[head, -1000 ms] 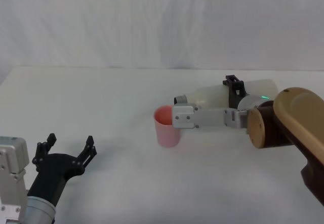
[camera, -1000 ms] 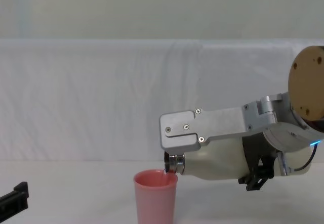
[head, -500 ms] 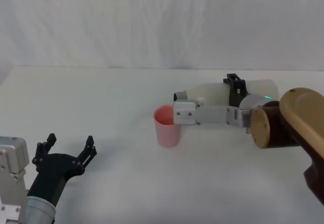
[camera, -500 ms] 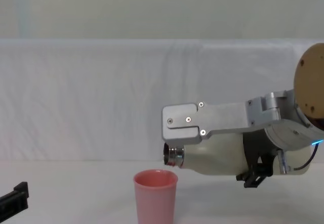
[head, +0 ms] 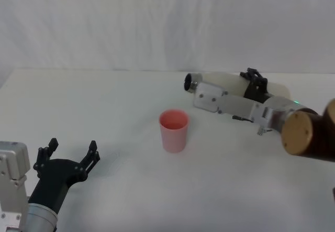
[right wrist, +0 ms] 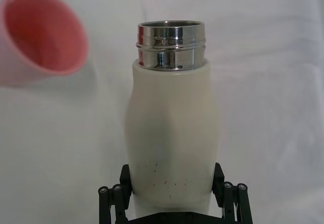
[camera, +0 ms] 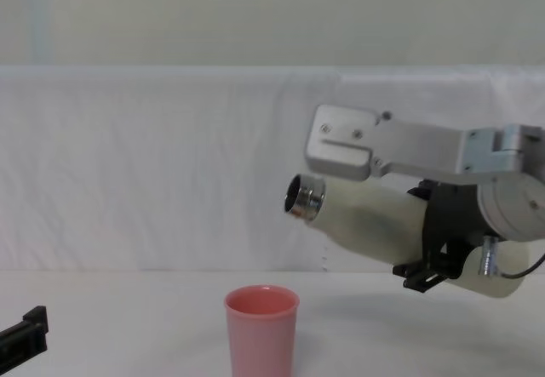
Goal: Grasp the thermos with one hand and pour water into the cup lid.
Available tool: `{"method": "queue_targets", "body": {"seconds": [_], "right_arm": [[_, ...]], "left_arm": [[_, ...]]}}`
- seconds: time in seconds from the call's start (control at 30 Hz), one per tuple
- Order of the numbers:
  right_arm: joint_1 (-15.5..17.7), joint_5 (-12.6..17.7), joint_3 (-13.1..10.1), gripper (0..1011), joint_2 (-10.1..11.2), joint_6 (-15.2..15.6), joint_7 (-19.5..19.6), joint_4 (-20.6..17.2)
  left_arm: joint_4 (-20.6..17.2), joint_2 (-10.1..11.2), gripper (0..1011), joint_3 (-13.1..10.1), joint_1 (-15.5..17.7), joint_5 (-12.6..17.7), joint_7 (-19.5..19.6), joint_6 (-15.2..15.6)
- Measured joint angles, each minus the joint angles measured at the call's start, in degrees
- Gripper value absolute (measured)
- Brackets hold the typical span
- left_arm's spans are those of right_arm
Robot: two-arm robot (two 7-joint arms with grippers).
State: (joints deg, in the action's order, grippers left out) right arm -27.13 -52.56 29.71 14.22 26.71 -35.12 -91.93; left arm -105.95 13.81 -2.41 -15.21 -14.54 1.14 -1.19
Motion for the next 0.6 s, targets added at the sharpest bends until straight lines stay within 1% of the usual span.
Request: {"method": "queue_targets", "body": {"seconds": [0.07,0.13,0.2,0.23,0.27,0.33,0.43,0.53,0.57,0.6], "right_arm": [[1.8,3.0,-2.3,947,-0.5,-0.6,2.4,-0.9],[2.1,3.5,-2.7,947,-0.5,-0.8,2.8,-1.1],[3.8,6.9,-5.1,947,-1.1,-1.8,5.0,-1.7],[4.1,7.7,-5.6,947,-1.3,-2.0,5.5,-1.9],[4.1,7.7,-5.6,946,-1.3,-2.0,5.5,-1.9],[5.9,11.6,-8.3,947,-2.2,-3.6,7.7,-2.5],[7.1,14.7,-10.1,947,-3.0,-4.8,9.1,-2.8],[8.7,19.1,-12.7,947,-4.3,-6.6,10.9,-3.2],[8.7,19.1,-12.7,947,-4.3,-6.6,10.9,-3.2],[9.1,20.2,-13.3,946,-4.6,-7.1,11.3,-3.2]], "left_arm": [[0.0,0.0,1001,0.0,0.0,0.0,0.0,0.0],[0.0,0.0,1001,0.0,0.0,0.0,0.0,0.0],[0.0,0.0,1001,0.0,0.0,0.0,0.0,0.0],[0.0,0.0,1001,0.0,0.0,0.0,0.0,0.0],[0.0,0.0,1001,0.0,0.0,0.0,0.0,0.0],[0.0,0.0,1001,0.0,0.0,0.0,0.0,0.0],[0.0,0.0,1001,0.0,0.0,0.0,0.0,0.0],[0.0,0.0,1001,0.0,0.0,0.0,0.0,0.0],[0.0,0.0,1001,0.0,0.0,0.0,0.0,0.0],[0.0,0.0,1001,0.0,0.0,0.0,0.0,0.0]]}}
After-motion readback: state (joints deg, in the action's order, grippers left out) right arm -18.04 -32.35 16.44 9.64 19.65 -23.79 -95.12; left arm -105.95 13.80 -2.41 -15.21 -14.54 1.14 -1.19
